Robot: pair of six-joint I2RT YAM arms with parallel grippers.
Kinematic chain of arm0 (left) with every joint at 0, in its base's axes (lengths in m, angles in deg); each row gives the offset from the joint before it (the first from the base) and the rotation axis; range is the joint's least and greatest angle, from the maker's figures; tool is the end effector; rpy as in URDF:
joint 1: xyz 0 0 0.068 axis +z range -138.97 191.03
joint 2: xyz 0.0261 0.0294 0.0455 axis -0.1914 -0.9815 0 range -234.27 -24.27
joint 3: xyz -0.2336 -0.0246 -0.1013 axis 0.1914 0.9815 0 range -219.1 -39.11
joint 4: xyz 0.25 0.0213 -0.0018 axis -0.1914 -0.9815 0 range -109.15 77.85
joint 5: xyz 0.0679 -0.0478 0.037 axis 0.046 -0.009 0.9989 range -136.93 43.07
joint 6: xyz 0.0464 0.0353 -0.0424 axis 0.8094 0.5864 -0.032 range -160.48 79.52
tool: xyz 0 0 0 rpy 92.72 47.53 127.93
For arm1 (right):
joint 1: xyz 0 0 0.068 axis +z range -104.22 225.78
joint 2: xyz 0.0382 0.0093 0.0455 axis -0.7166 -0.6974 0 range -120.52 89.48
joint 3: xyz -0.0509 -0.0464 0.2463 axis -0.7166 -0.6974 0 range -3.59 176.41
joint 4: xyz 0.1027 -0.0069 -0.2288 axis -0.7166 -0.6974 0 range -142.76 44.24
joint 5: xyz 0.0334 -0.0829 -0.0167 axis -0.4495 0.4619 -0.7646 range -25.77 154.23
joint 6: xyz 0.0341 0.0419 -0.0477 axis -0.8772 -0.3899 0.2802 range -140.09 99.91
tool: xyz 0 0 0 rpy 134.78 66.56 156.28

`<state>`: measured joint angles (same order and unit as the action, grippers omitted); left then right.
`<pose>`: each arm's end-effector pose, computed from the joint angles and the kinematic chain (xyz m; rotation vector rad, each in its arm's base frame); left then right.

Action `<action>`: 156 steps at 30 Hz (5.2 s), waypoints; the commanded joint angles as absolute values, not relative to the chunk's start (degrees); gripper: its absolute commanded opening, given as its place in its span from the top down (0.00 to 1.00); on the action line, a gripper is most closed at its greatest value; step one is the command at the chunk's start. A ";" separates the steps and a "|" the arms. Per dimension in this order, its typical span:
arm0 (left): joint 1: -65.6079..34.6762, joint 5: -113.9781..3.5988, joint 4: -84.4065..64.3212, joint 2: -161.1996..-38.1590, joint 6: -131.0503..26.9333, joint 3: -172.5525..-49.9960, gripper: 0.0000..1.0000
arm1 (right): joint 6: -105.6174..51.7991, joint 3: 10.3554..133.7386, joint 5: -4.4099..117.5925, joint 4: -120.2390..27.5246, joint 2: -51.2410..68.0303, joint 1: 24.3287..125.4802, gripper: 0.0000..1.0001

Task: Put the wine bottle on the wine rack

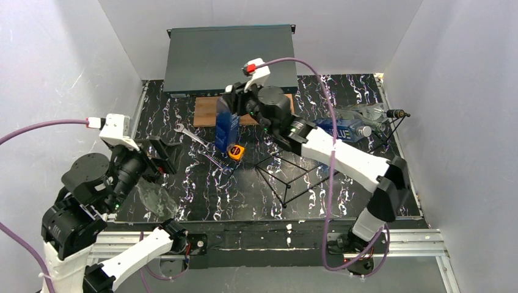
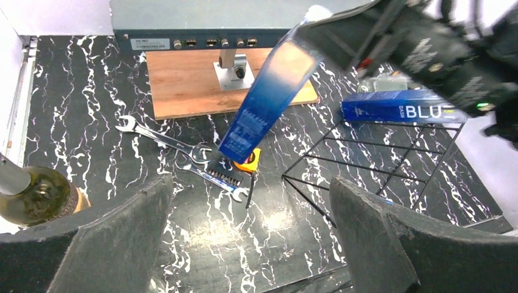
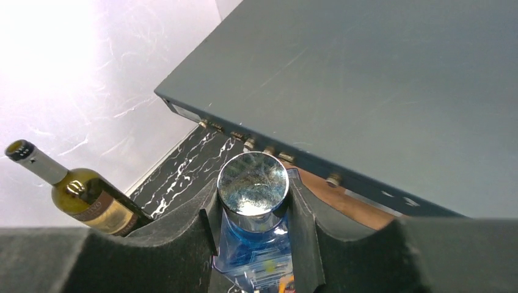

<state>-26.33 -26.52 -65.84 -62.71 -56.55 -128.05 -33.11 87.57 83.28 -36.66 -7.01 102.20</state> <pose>0.0594 -0.0194 0.4779 0.0282 1.6397 -0.4277 0.2465 0.3358 0.4049 -0.3106 1.5205 0.7185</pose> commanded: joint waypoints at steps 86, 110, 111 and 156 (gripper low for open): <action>-26.46 -30.09 -47.56 -67.95 -58.84 -110.77 0.01 | -19.71 27.44 90.60 -23.10 49.34 78.56 0.99; -26.49 -32.25 -46.94 -68.28 -60.70 -109.79 0.01 | -29.19 21.45 91.57 -37.44 58.88 78.56 0.93; -26.50 -32.18 -46.99 -68.18 -60.69 -109.89 0.01 | -30.01 21.42 91.49 -38.14 59.19 78.54 0.93; -26.50 -36.17 -48.62 -68.03 -62.05 -110.71 0.01 | -36.21 22.25 97.21 -52.19 63.14 78.56 0.62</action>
<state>-26.33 -34.94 -48.29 -67.47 -62.39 -108.40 -37.07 22.46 93.55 -44.81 64.72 78.64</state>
